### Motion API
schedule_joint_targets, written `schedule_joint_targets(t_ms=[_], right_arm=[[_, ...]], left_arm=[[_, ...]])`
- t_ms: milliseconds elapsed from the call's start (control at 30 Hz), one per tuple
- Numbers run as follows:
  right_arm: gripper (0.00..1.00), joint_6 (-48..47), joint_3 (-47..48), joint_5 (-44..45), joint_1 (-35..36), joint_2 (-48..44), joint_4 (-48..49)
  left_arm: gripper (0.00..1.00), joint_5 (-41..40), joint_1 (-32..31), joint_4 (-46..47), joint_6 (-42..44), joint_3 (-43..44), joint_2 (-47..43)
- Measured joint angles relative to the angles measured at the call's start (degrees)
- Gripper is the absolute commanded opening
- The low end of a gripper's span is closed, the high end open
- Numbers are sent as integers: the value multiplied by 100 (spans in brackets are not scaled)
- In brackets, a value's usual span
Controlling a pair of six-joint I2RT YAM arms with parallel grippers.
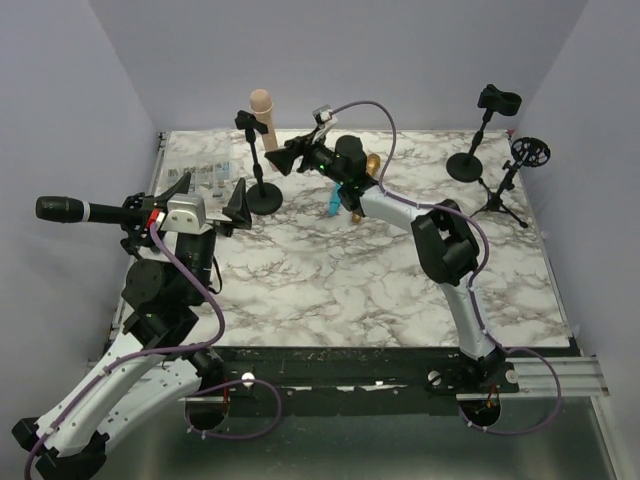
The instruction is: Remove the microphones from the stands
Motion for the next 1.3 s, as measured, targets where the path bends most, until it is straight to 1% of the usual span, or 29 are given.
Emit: schedule_joint_targets(t_ms=[100, 200, 267, 367, 467, 600, 733, 833, 1000, 1067, 1233, 1300], right_arm=[[76, -210, 612, 7, 0, 232, -160], [70, -319, 933, 7, 0, 400, -348], [67, -367, 1054, 2, 2, 496, -424], [66, -404, 1106, -7, 15, 586, -498], [61, -402, 1126, -59, 37, 645, -533], [51, -396, 1226, -114, 76, 686, -586], [38, -402, 1281, -146, 151, 686, -621], [30, -407, 1263, -149, 188, 684, -632], [15, -404, 870, -234, 208, 446, -522], [10, -404, 570, -297, 201, 225, -518], [2, -409, -267, -518, 203, -372, -455], [0, -420, -621, -625, 203, -640, -452]], left_arm=[[98, -7, 11, -2, 2, -2, 0], [98, -9, 39, 0, 2, -7, 0], [98, -11, 50, -2, 0, -11, 2], [98, -11, 79, -2, -2, -13, 13], [98, -11, 81, -2, -2, -13, 31], [98, -11, 85, 0, 0, -17, 39], [98, -15, 96, 0, 0, -31, 39], [98, -15, 114, -2, 0, -31, 39], [98, -15, 114, -2, 0, -31, 39], [98, -15, 114, -2, 0, -31, 39], [98, -17, 118, -2, 0, -31, 39], [98, -15, 118, -4, 0, -31, 39]])
